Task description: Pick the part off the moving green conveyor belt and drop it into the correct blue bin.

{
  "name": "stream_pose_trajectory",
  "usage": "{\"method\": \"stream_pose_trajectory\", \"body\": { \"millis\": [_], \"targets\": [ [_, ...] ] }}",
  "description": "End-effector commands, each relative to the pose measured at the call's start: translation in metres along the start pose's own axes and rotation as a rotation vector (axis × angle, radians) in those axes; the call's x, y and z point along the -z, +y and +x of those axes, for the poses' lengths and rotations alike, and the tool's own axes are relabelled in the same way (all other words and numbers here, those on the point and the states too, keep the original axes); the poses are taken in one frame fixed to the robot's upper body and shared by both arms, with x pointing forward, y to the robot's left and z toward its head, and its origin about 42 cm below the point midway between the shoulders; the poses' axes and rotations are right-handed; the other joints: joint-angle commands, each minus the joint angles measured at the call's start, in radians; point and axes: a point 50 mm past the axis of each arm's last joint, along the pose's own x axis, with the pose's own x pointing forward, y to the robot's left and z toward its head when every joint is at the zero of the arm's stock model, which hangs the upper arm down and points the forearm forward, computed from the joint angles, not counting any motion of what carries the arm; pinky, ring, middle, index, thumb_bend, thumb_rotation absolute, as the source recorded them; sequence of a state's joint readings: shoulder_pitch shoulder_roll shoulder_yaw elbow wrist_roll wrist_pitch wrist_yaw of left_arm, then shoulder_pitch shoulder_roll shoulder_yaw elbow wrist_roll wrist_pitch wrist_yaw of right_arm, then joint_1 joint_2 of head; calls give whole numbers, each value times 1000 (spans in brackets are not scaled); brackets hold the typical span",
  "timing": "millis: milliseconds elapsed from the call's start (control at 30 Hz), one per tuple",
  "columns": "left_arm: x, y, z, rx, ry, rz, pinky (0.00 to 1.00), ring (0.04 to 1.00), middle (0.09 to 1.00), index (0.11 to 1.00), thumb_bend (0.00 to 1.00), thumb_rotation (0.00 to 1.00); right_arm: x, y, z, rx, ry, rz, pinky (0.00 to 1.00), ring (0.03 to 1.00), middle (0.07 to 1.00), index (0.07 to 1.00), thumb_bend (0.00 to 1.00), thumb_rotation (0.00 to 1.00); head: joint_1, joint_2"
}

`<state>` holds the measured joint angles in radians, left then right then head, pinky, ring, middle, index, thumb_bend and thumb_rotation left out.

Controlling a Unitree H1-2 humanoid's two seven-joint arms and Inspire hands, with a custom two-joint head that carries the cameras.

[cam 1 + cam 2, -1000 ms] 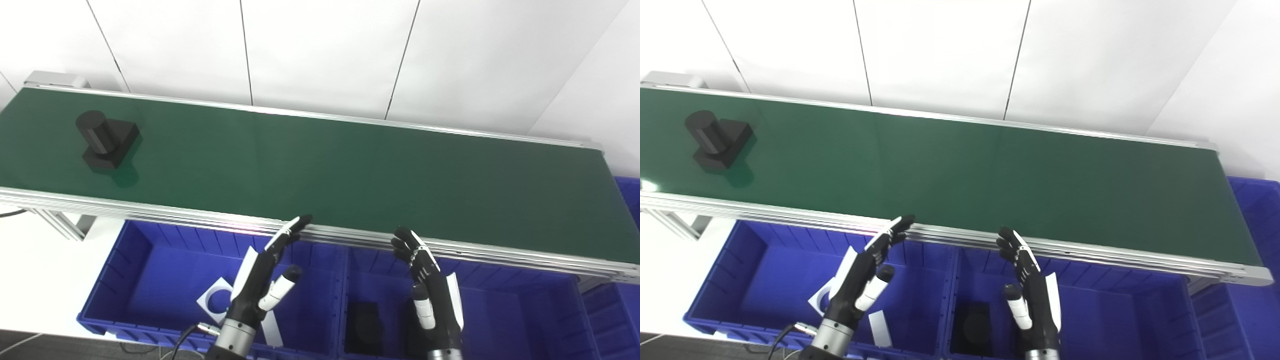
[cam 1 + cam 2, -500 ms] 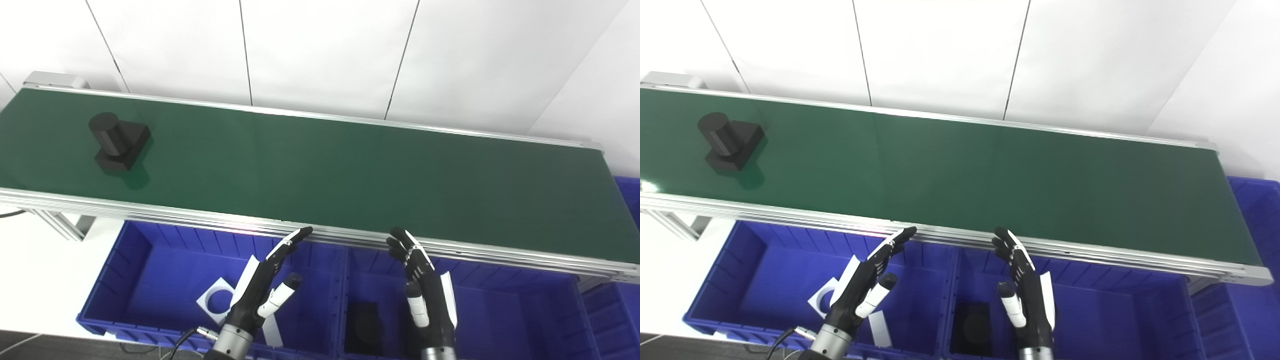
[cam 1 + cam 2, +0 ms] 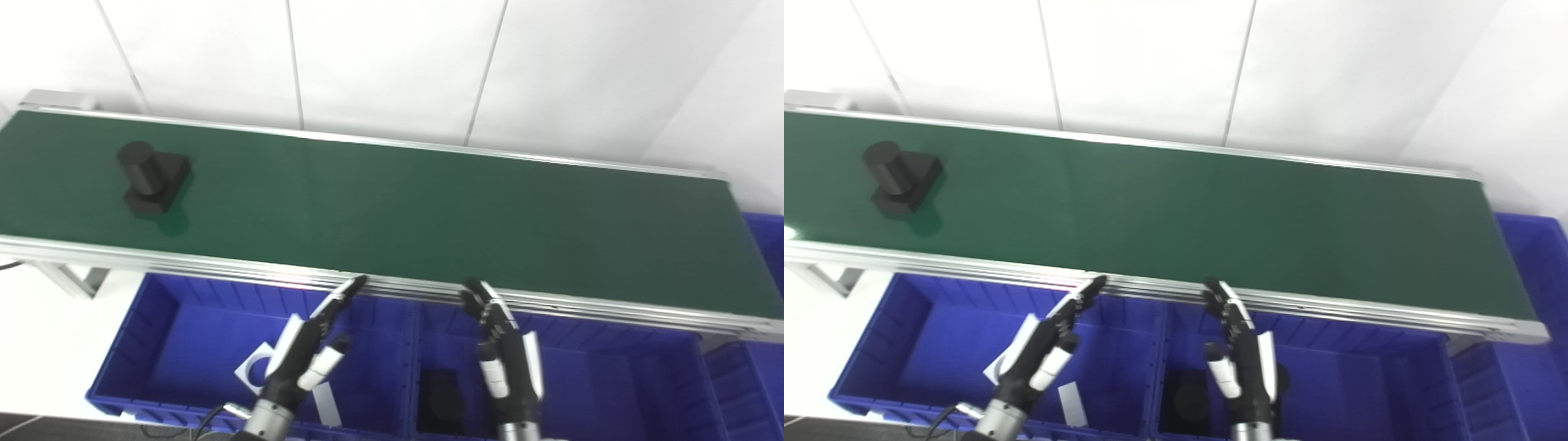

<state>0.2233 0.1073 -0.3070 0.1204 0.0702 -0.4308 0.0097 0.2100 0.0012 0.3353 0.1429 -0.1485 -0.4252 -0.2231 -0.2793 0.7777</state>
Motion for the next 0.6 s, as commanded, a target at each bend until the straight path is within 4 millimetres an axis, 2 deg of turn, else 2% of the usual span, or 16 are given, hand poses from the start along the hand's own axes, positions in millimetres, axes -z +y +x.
{"method": "stream_pose_trajectory", "body": {
  "millis": [0, 333, 567],
  "targets": [
    [-14, 2, 6, 11, -85, -23, 955, 954, 944, 910, 672, 989, -11, 4, 9, 6, -81, 13, 823, 849, 878, 847, 853, 960, 1, 0],
    [-16, -1, 9, 9, -92, 7, 932, 941, 935, 911, 656, 1000, -12, -1, 9, 14, -86, 12, 816, 845, 882, 851, 842, 969, 23, 8],
    [-17, -3, 9, 10, -98, -2, 952, 954, 951, 926, 626, 1000, -12, -3, 8, 12, -88, 14, 817, 844, 881, 847, 835, 966, 39, 10]
  ]
}}
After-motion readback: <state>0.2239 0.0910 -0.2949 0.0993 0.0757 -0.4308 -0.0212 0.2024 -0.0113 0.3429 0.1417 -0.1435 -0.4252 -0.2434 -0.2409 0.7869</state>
